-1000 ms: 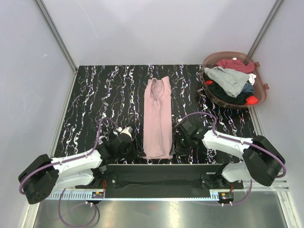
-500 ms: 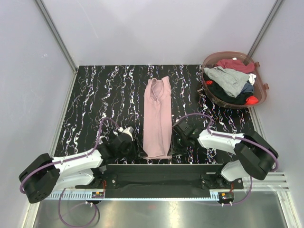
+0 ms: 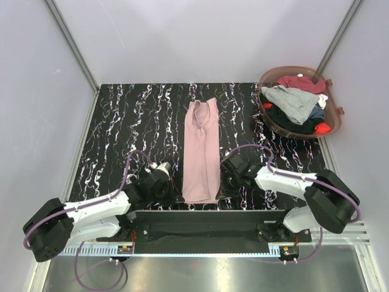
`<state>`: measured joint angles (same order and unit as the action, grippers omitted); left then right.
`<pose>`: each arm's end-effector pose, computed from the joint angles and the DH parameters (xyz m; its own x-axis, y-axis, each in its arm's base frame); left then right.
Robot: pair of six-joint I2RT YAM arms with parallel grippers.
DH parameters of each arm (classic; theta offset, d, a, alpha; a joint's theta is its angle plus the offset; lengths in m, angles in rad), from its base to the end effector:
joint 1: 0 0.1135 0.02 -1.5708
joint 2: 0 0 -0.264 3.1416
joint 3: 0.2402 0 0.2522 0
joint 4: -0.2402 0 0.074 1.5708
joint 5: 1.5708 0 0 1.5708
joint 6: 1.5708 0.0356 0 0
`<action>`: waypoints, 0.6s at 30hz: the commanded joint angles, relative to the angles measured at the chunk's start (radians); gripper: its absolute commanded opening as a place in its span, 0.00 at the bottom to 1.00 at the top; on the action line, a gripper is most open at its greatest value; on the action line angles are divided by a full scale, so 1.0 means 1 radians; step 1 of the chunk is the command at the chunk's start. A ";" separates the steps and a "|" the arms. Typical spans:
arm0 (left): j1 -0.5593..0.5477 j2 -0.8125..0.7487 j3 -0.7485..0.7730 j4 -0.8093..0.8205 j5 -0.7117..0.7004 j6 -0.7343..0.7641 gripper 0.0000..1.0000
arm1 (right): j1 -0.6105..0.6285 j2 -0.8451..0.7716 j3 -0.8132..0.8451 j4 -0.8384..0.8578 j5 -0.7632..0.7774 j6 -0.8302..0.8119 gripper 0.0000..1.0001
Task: Fold and stack the tank tops
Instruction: Fold the tank top
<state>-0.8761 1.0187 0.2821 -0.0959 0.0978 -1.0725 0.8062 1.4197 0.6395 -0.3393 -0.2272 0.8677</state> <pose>0.1106 -0.1382 0.1372 -0.9348 -0.2437 -0.2582 -0.0304 0.7795 -0.6257 0.1631 0.1816 0.1470 -0.9910 0.0405 -0.1274 -0.0234 0.8857 0.4638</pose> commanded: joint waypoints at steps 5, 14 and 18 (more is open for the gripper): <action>0.023 -0.048 0.186 -0.136 -0.029 0.080 0.00 | 0.014 -0.111 0.126 -0.147 0.086 -0.064 0.00; 0.152 0.072 0.370 -0.162 0.025 0.204 0.00 | -0.041 -0.009 0.365 -0.250 0.223 -0.215 0.00; 0.206 0.153 0.459 -0.174 0.022 0.259 0.00 | -0.113 0.100 0.483 -0.245 0.215 -0.275 0.00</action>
<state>-0.7055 1.1385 0.6624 -0.2691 0.1032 -0.8848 0.7383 1.4540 1.0359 -0.5697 -0.0555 0.6743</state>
